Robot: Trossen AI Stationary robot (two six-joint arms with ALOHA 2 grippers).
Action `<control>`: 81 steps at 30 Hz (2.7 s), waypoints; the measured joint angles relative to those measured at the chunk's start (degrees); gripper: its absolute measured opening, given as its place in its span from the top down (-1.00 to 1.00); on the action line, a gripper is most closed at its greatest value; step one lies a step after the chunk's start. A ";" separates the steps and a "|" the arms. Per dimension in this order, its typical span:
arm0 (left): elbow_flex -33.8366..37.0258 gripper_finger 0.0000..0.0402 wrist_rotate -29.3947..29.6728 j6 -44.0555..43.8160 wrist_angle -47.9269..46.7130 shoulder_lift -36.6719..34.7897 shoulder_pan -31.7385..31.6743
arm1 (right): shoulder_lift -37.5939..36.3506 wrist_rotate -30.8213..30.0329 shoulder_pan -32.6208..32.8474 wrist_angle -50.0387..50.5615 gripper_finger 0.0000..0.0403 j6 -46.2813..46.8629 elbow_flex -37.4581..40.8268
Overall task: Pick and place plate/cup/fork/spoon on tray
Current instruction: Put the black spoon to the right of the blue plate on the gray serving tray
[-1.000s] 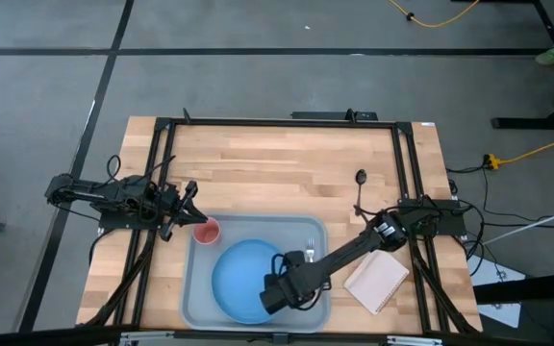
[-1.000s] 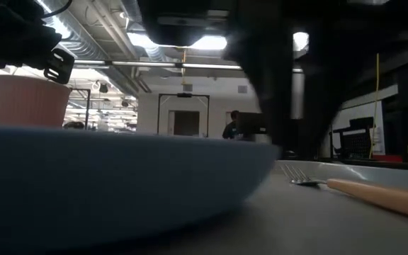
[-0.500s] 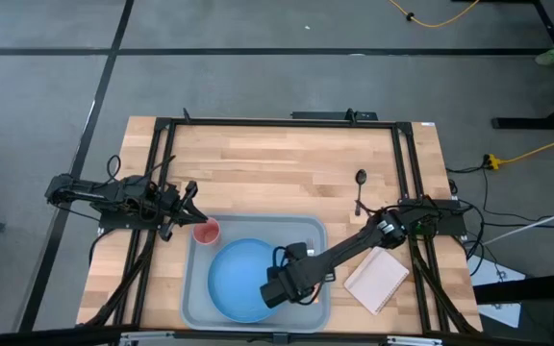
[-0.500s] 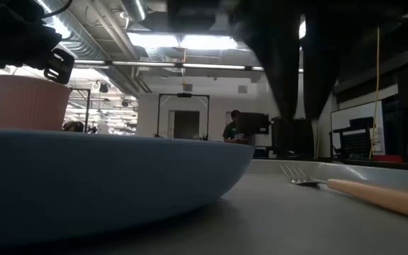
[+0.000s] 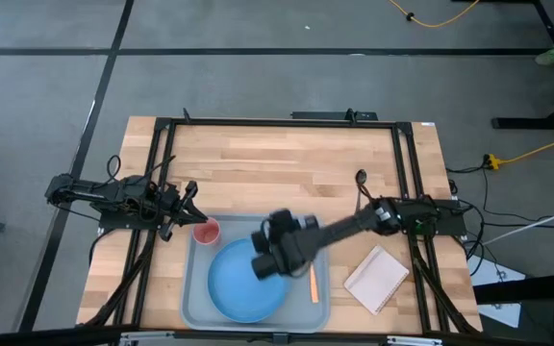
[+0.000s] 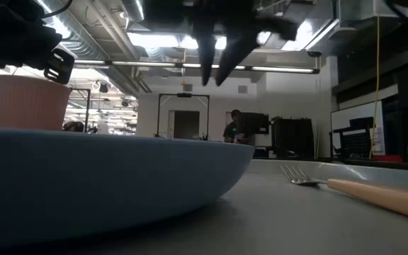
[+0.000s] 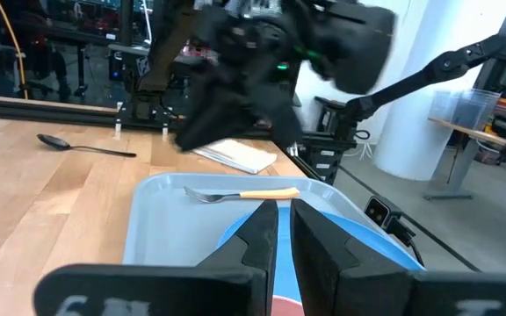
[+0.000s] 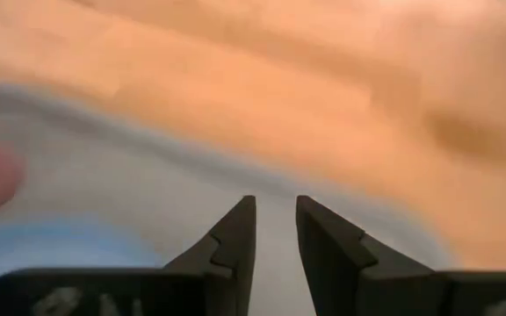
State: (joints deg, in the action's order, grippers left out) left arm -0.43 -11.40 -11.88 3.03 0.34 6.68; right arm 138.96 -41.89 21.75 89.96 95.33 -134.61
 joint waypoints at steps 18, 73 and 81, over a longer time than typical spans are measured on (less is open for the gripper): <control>-0.02 0.86 -0.17 -0.13 -0.39 0.02 0.00 | -6.89 11.61 -35.75 -0.02 0.56 -37.89 7.30; -0.02 0.86 0.37 0.44 -0.57 0.02 -0.02 | -50.97 24.56 -26.36 -44.60 0.56 1.89 95.48; -0.02 0.86 0.37 0.44 -0.57 0.02 -0.02 | -49.61 26.13 -27.87 -45.85 0.57 -1.44 95.38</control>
State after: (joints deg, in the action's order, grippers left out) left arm -0.45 -11.03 -11.44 2.46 0.36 6.66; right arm 89.34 -15.76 -6.12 44.11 93.89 -39.22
